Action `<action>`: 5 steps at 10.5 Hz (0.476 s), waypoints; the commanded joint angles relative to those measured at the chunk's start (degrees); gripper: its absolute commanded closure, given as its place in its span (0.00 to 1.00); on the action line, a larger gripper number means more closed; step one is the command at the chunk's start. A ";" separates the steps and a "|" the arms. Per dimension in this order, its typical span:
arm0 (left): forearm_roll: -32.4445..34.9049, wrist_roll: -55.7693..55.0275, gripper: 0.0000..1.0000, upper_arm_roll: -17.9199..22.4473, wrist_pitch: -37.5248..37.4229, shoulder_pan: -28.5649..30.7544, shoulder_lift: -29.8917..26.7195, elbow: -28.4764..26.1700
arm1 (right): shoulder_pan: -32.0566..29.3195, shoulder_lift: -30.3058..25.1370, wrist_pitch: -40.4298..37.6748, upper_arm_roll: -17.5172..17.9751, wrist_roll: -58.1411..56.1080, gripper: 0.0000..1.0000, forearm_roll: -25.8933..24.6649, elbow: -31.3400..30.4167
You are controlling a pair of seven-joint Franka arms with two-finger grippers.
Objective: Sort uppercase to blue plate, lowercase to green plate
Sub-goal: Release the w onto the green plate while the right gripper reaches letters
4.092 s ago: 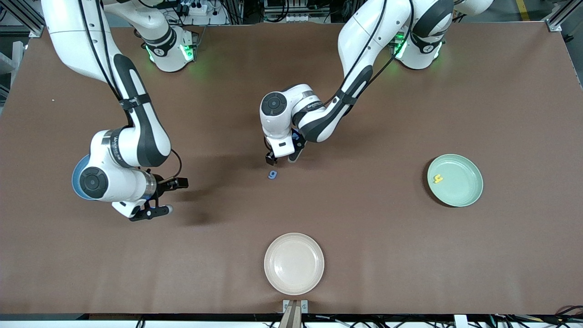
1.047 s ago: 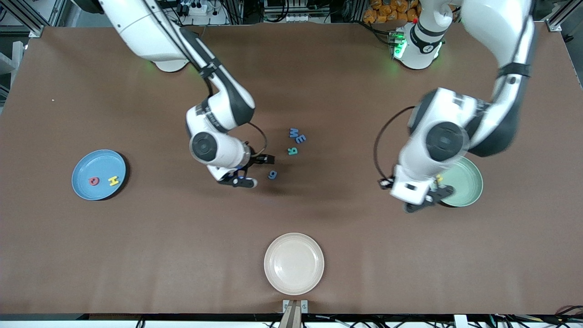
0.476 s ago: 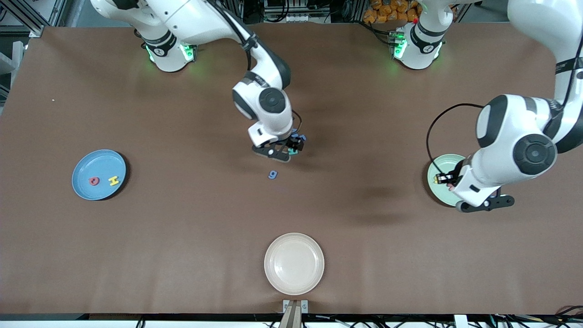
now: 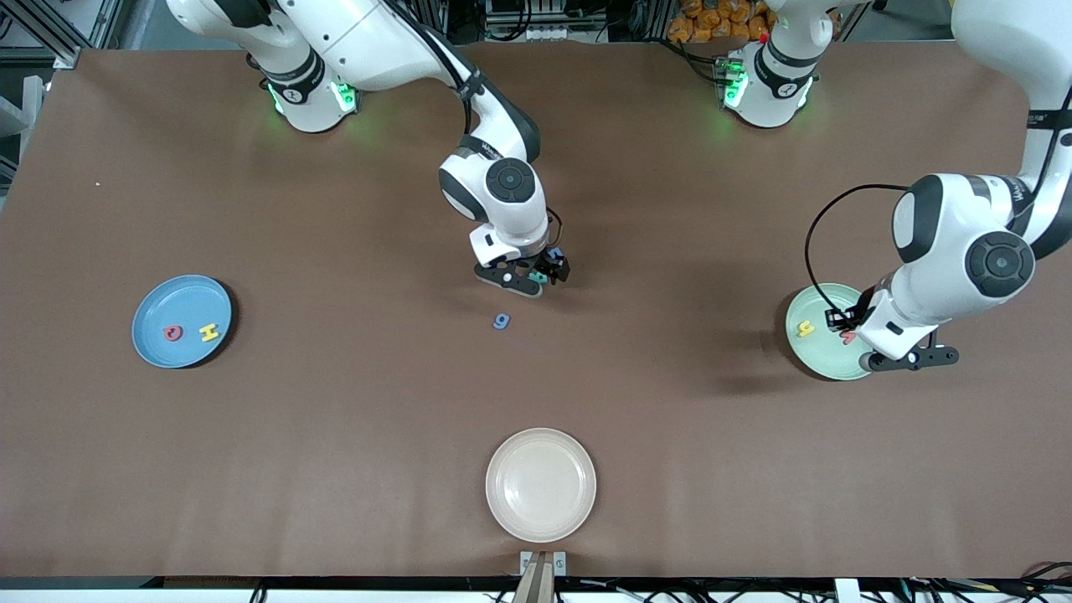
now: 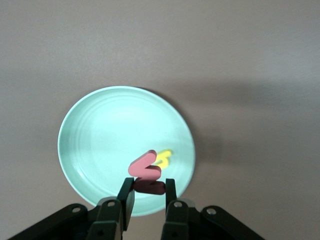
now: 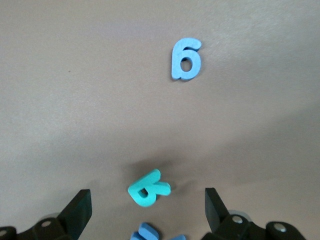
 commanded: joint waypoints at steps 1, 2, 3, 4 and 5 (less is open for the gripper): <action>-1.29 2.83 1.00 -0.67 3.62 3.11 -1.25 -4.39 | -0.09 2.32 0.99 0.27 1.83 0.03 -2.07 1.68; -1.29 3.01 1.00 -0.67 4.14 3.47 -0.55 -4.82 | -0.09 2.58 0.99 0.27 1.65 0.08 -2.24 1.69; -1.29 3.27 1.00 -0.67 4.67 3.47 0.51 -4.65 | -0.09 3.11 0.99 0.27 1.65 0.14 -3.37 1.77; -1.03 3.27 1.00 -0.59 5.11 3.47 1.91 -4.13 | -0.09 3.28 0.99 0.27 1.65 0.25 -3.82 1.86; -0.86 3.27 1.00 -0.59 5.20 3.56 2.62 -3.69 | -0.09 3.37 0.99 0.27 1.74 0.28 -3.56 2.12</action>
